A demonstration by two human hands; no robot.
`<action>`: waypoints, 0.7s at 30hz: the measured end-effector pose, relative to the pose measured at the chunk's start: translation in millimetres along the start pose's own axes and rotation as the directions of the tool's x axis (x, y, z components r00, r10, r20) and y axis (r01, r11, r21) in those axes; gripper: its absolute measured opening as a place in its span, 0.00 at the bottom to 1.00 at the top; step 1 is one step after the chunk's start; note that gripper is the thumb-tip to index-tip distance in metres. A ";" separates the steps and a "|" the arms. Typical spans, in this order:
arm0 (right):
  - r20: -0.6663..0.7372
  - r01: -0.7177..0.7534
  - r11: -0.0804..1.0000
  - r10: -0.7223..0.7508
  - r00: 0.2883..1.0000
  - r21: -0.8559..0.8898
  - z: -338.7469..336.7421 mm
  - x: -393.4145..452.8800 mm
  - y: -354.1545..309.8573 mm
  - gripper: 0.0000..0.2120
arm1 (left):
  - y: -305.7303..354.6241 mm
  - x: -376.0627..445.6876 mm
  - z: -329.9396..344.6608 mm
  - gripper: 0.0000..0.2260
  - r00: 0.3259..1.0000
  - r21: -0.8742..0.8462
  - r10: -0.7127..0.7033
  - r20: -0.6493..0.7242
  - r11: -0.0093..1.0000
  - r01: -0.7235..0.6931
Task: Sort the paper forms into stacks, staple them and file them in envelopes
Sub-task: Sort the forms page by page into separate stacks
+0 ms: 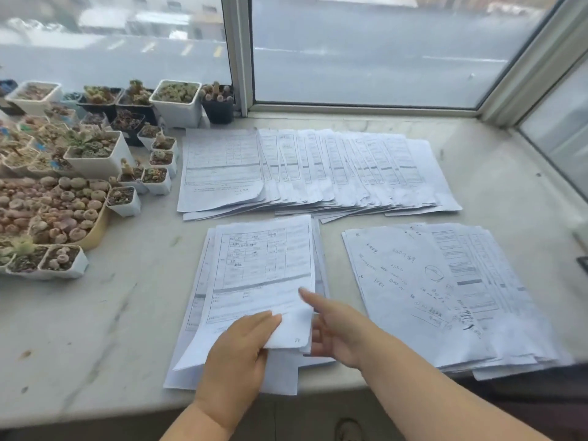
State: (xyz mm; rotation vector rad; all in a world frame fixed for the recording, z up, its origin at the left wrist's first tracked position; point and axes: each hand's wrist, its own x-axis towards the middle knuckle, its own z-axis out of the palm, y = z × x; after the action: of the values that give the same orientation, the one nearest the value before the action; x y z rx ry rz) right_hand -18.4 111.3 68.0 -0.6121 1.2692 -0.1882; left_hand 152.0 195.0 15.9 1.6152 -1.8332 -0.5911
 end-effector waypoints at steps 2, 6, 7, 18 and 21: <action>-0.123 0.038 0.962 -0.074 0.990 -0.272 6.2 3.8 4.3 0.11 | 1.7 -1.9 8.6 0.22 0.983 0.115 0.069 0.171 0.989 -0.089; -0.185 0.190 0.887 -0.288 0.939 -0.420 -10.7 -9.8 -4.4 0.16 | -12.0 5.4 3.6 0.31 0.976 0.181 0.117 0.184 0.972 -0.151; -0.158 0.235 0.889 -0.317 0.935 -0.393 -21.4 -16.3 -7.4 0.15 | -11.9 9.8 -3.7 0.32 0.992 0.149 0.094 0.079 0.983 -0.105; -0.144 0.548 0.833 -0.535 0.833 0.073 -178.4 -44.8 -85.4 0.11 | 87.9 153.5 -3.1 0.12 0.800 -0.738 -0.573 0.178 0.461 0.494; -0.145 0.565 0.805 -0.546 0.825 0.180 -232.4 -48.7 -114.6 0.10 | 121.3 200.5 34.9 0.07 0.817 -0.782 -0.572 0.079 0.473 0.407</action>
State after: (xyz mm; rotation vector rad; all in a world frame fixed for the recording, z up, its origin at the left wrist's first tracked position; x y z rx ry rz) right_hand -227.3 -36.8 130.9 -0.7829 1.1004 -0.8442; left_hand 29.0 13.6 105.7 1.4591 -0.6960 -1.2324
